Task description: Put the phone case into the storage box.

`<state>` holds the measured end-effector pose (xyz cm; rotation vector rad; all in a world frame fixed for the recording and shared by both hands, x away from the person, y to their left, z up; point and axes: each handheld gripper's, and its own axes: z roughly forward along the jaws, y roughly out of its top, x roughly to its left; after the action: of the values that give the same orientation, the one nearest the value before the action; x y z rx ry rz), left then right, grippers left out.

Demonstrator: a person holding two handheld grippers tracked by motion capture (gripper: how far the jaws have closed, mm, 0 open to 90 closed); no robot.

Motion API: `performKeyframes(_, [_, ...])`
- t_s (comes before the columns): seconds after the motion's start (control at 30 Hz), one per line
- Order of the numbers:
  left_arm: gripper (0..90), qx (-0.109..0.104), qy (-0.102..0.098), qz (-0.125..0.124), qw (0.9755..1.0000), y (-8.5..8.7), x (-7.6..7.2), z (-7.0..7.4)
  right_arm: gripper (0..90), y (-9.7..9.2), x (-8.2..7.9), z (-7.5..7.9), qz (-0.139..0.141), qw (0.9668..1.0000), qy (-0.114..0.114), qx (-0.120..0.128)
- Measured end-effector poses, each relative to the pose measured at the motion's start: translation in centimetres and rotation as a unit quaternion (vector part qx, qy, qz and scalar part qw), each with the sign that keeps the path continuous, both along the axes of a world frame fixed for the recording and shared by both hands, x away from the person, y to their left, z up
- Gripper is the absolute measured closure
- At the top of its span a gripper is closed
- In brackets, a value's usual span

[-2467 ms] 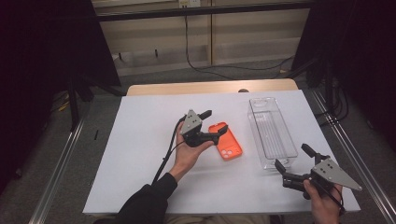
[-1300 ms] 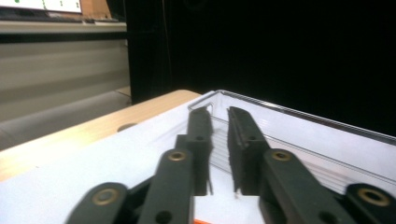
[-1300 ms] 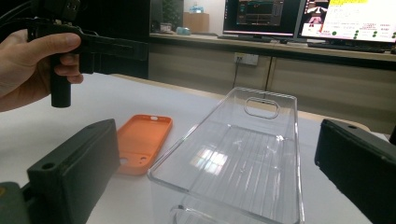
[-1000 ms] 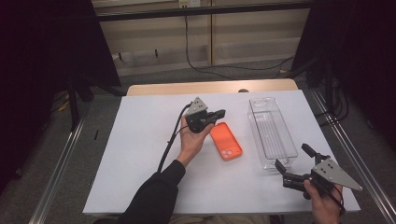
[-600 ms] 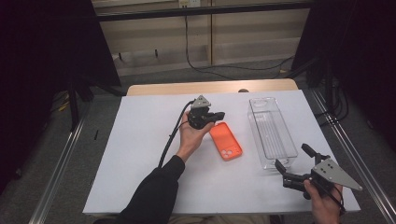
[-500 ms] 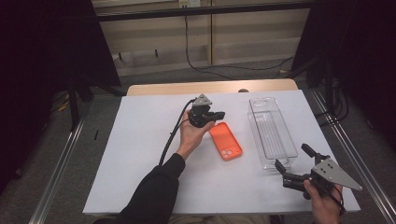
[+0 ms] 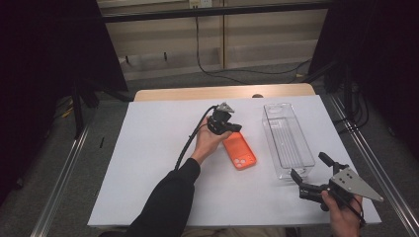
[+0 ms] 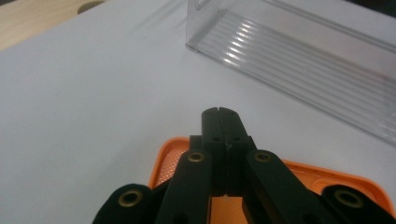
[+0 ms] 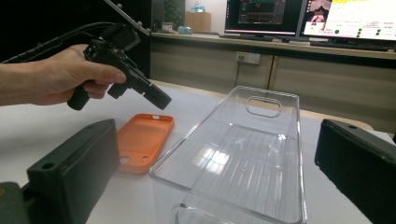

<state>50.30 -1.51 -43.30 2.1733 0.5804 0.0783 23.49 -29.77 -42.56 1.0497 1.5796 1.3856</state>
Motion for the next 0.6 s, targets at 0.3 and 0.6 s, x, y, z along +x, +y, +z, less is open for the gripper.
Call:
performKeyframes(0.3, [90.0, 0.021, 0.004, 0.001, 0.9998, -1.5, 0.7, -1.1, 0.0, -0.1, 0.1, -0.1, 0.001, 1.0000, 0.000, 0.003])
performKeyframes(0.6, [90.0, 0.034, -0.001, 0.014, 0.9993, -2.0, 1.1, -1.3, 0.0, -0.2, 0.0, -0.1, -0.001, 1.0000, 0.001, 0.000])
